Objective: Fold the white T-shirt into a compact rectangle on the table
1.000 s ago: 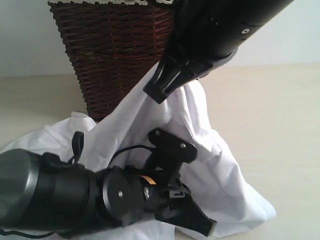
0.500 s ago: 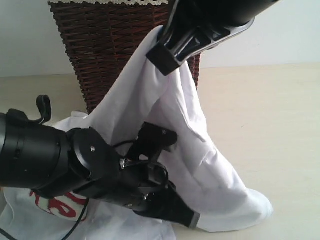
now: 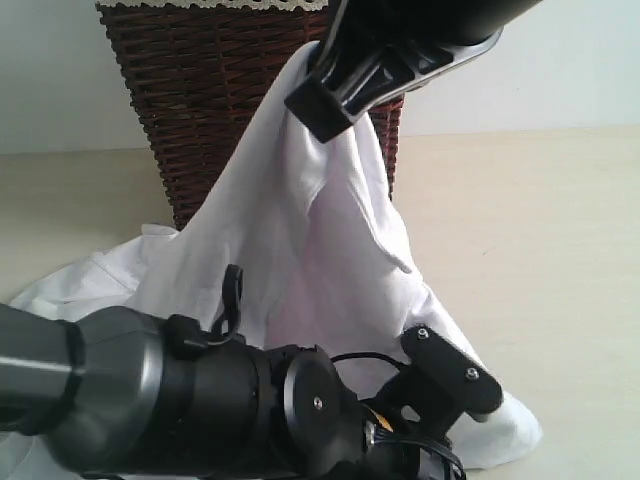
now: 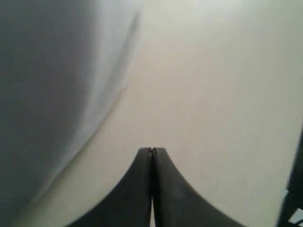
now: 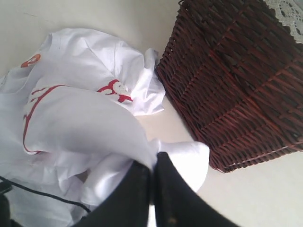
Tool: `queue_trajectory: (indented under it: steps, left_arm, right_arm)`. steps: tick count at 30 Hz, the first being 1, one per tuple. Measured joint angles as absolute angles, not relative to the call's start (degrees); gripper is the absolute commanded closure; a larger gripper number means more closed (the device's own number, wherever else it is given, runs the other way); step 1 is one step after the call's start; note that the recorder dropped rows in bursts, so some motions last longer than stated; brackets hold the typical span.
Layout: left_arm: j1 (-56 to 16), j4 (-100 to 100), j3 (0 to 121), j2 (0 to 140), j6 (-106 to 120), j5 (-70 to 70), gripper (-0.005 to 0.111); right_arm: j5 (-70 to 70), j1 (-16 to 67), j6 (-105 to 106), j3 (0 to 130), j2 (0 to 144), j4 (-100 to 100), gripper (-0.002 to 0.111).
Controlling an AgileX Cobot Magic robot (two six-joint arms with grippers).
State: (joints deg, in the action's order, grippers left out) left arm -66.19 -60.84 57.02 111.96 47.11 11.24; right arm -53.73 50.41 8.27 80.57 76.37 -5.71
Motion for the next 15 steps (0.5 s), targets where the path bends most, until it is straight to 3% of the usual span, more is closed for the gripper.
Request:
queue_trajectory:
  steps: [15]
  left_arm:
    - [-49.45,-57.48,64.5,117.36,46.16,9.06,0.107]
  right_arm:
    - [-52.59,50.37,12.15,80.57,74.64,5.61,0.108]
